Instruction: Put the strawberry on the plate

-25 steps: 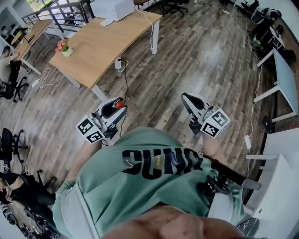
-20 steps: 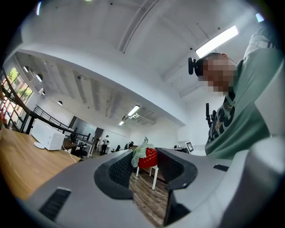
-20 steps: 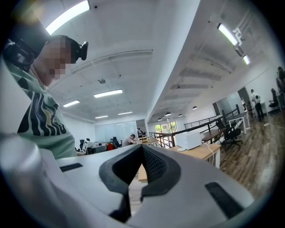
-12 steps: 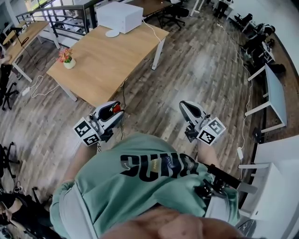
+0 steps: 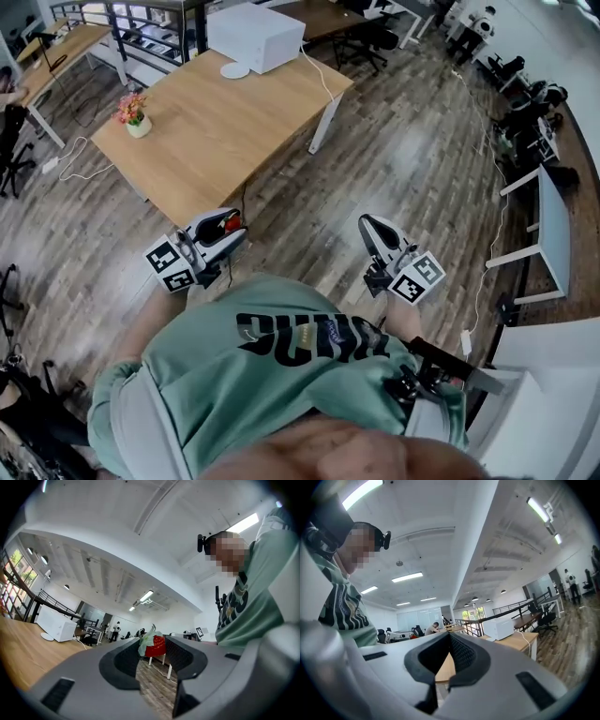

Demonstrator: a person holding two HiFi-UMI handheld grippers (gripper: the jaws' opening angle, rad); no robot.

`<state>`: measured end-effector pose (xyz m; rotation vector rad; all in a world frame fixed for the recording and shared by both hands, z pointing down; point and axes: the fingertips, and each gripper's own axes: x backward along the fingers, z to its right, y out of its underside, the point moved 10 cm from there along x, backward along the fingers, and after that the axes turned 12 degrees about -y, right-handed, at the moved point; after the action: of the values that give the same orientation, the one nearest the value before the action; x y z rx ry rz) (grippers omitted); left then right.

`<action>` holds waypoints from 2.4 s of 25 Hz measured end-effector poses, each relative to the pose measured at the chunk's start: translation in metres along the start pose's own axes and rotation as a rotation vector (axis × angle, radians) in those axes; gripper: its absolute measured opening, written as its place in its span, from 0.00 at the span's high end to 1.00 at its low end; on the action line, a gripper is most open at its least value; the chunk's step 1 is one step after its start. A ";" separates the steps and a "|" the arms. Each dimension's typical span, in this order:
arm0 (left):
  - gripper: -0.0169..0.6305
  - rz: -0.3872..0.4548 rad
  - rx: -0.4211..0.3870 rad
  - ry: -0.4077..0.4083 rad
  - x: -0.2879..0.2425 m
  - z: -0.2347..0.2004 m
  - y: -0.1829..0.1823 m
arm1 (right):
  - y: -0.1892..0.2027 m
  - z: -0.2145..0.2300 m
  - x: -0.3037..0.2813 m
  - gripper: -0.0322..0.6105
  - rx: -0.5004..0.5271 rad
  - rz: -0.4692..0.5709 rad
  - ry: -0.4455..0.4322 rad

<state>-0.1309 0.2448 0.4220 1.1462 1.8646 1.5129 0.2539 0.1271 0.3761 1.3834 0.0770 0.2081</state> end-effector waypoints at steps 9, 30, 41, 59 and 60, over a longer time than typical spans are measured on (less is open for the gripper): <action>0.71 0.045 -0.054 -0.163 -0.106 0.037 -0.004 | -0.034 0.137 0.043 0.94 -0.015 0.057 -0.178; 0.71 0.037 -0.091 -0.201 -0.195 0.000 -0.007 | -0.030 0.250 0.025 0.94 -0.052 0.032 -0.237; 0.71 0.114 -0.093 -0.128 -0.131 -0.158 -0.059 | -0.061 0.225 -0.150 0.94 0.050 -0.013 -0.198; 0.71 0.122 -0.094 -0.413 -0.051 -0.257 -0.059 | -0.043 0.274 -0.351 0.94 0.027 -0.123 -0.462; 0.71 0.118 -0.100 -0.438 -0.055 -0.257 -0.059 | -0.041 0.285 -0.357 0.94 0.020 -0.120 -0.487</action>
<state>-0.3216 0.0543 0.4294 1.4251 1.4346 1.2695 -0.0415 -0.2237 0.3646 1.4104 -0.2432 -0.2325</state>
